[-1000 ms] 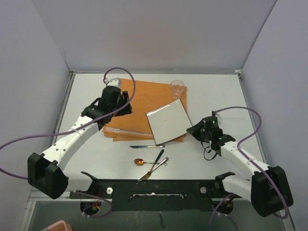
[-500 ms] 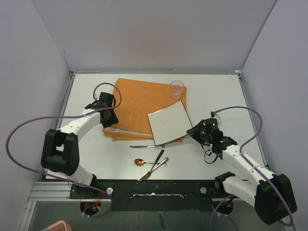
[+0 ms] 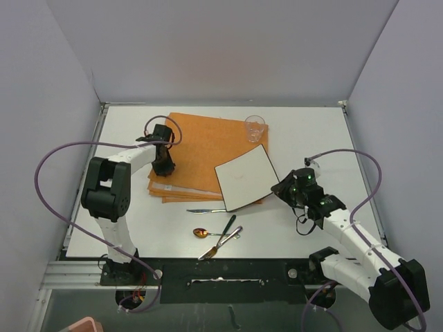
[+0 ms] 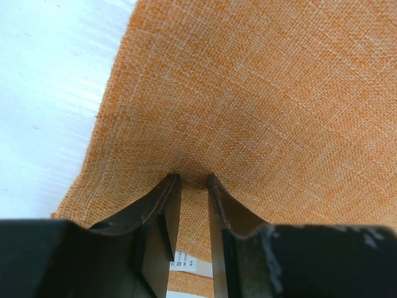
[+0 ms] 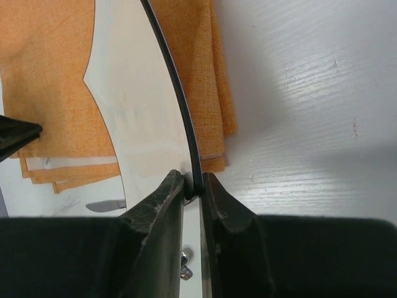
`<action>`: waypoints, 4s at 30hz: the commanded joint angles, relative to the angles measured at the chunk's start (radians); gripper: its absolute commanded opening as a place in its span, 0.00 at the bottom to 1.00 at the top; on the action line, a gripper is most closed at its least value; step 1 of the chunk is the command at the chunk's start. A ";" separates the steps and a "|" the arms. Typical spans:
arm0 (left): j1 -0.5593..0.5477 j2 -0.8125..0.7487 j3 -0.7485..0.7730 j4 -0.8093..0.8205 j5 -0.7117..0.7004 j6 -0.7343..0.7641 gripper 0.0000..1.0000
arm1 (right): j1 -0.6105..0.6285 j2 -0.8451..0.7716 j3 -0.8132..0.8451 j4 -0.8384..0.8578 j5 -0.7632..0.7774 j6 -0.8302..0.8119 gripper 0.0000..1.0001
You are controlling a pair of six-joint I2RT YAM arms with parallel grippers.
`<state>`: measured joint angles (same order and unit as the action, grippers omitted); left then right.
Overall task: Set the dinner table for one person
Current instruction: Pick up the plate at the center of the board, then place the plate on the napkin.
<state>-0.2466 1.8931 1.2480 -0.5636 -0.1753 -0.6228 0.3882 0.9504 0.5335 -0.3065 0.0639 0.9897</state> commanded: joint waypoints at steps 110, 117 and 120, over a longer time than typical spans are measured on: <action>-0.180 -0.596 0.039 -0.199 -0.062 0.118 0.09 | 0.167 0.805 0.716 -0.209 0.407 -0.281 0.00; -0.180 -0.681 0.052 -0.265 -0.076 0.092 0.09 | 0.163 0.918 0.755 -0.192 0.332 -0.328 0.00; -0.179 -0.711 0.047 -0.275 -0.083 0.082 0.09 | 0.162 0.968 0.774 -0.242 0.332 -0.309 0.00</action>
<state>-0.4320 1.2469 1.2732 -0.8150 -0.2329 -0.5205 0.5549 1.8919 1.2381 -0.5217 0.4076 0.6876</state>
